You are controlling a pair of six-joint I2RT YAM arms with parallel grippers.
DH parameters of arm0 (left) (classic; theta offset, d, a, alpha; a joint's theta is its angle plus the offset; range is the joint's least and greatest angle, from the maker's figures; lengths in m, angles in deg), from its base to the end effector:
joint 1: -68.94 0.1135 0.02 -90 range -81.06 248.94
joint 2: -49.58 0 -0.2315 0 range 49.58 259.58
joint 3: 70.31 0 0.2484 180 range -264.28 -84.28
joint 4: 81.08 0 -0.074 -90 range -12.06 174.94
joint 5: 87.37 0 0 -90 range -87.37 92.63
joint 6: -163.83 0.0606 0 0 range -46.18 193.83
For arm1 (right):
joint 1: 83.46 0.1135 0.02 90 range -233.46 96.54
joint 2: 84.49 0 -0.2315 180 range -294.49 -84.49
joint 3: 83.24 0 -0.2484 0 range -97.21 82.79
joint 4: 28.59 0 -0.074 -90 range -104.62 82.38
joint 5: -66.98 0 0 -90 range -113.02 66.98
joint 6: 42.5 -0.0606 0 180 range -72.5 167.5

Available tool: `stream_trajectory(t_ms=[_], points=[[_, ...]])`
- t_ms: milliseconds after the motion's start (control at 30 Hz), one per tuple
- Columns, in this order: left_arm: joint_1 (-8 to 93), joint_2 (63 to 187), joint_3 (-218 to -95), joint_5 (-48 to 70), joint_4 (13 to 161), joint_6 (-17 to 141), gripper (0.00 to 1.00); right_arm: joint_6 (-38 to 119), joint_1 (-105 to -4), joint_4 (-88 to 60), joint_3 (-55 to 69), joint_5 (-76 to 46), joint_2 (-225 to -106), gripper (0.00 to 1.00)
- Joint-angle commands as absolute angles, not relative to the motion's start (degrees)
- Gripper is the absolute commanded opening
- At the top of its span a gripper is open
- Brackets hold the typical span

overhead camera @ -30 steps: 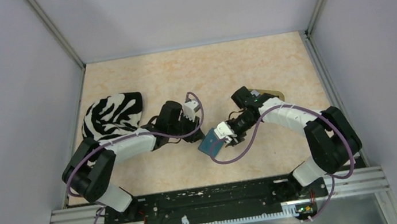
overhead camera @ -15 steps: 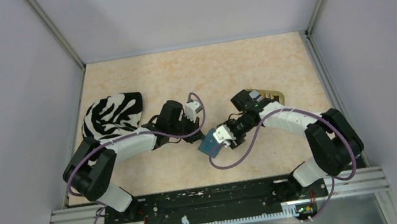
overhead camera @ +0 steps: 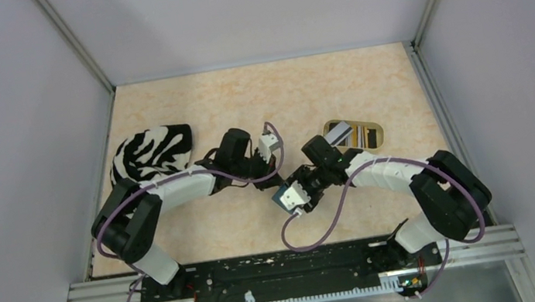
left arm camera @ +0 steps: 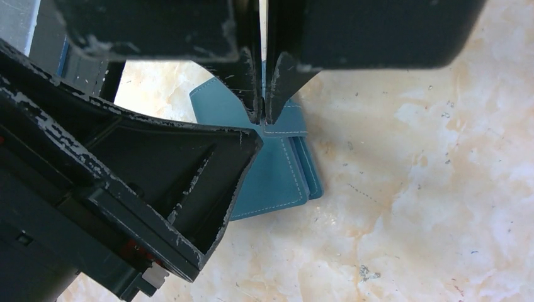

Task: Put the credit cards into the card holder
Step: Close the card holder at the center of the board.

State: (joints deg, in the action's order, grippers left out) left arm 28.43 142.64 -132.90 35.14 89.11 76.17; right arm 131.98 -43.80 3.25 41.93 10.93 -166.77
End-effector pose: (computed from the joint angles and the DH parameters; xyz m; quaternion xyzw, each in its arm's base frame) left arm 0.2388 -0.2468 0.1378 0.4277 0.7679 -0.3720 0.2984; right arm 0.1884 0.2002 0.1216 -0.8511 0.3637 0.1637 0.3415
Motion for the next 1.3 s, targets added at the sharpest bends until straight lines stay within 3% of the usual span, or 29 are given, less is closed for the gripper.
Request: stream_trajectory(t_ms=[0, 233, 800, 1267], points=[[28.16, 145.12, -135.21, 38.82, 88.21, 78.08, 0.00, 132.05, -43.21, 2.37, 41.56, 7.84, -168.05, 0.54], [28.15, 148.29, -136.14, 41.55, 88.30, 77.80, 0.00, 126.63, -43.21, 7.75, 37.61, 8.37, -171.16, 0.37], [28.15, 152.07, -134.91, 40.52, 89.89, 74.64, 0.02, 125.86, -43.73, 8.28, 37.57, 7.68, -169.15, 0.40], [28.15, 153.06, -134.73, 39.44, 91.27, 71.12, 0.15, 128.44, -43.73, 13.93, 35.43, 7.74, -172.79, 0.26]])
